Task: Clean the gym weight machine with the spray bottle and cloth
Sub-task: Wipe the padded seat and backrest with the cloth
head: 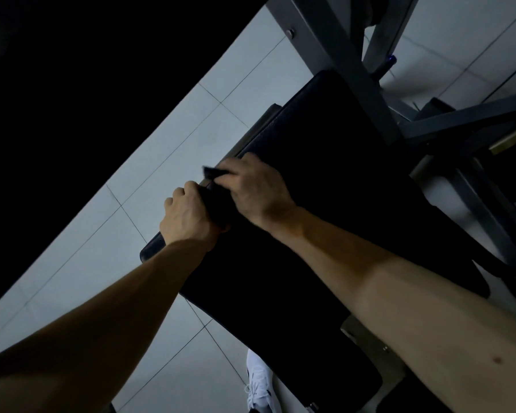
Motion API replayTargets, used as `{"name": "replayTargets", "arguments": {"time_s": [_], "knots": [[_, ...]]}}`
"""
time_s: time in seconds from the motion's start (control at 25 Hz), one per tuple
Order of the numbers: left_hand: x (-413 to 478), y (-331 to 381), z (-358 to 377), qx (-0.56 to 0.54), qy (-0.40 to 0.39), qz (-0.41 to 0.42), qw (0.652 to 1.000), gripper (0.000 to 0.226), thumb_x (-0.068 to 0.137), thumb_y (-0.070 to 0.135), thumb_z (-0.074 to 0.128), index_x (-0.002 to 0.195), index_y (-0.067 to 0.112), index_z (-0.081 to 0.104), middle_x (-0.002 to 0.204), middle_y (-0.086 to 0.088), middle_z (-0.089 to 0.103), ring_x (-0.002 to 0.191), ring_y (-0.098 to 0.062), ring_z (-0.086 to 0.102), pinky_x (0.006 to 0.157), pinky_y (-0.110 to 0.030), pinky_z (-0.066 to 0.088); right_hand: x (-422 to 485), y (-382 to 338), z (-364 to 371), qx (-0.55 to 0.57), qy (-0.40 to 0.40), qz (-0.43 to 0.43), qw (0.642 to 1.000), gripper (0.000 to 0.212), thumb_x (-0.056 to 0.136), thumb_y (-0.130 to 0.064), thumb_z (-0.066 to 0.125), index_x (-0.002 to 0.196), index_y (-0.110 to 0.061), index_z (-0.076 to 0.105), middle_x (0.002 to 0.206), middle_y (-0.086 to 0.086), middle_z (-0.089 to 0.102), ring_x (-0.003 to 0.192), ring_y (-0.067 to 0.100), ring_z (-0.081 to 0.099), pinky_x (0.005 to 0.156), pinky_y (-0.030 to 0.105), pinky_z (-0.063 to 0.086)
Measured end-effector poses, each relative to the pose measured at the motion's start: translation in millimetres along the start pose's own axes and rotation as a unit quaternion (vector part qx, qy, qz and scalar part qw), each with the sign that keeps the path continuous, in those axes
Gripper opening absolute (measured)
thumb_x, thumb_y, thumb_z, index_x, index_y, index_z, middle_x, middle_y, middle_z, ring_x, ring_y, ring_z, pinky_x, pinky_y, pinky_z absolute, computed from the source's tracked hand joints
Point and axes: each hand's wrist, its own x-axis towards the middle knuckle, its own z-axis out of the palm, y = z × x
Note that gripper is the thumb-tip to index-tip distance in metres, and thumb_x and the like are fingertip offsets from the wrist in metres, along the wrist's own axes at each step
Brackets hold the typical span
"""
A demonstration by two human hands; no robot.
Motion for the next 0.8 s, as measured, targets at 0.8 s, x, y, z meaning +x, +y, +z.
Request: {"name": "replayTargets", "arguments": {"time_s": [0.8], "knots": [[13,63,16,0.010,0.025,0.101,0.995,0.119,0.059,0.045,0.095,0.153,0.019,0.027,0.155,-0.004,0.036,0.138,-0.031,0.035,0.114,-0.053,0.038,6,90,-56,-0.007,0.140,0.219,0.966,0.030,0.089,-0.004,0.059,0.109,-0.016,0.079,0.120,0.006,0.069,0.089,0.032,0.059,0.076,0.038,0.053]]}}
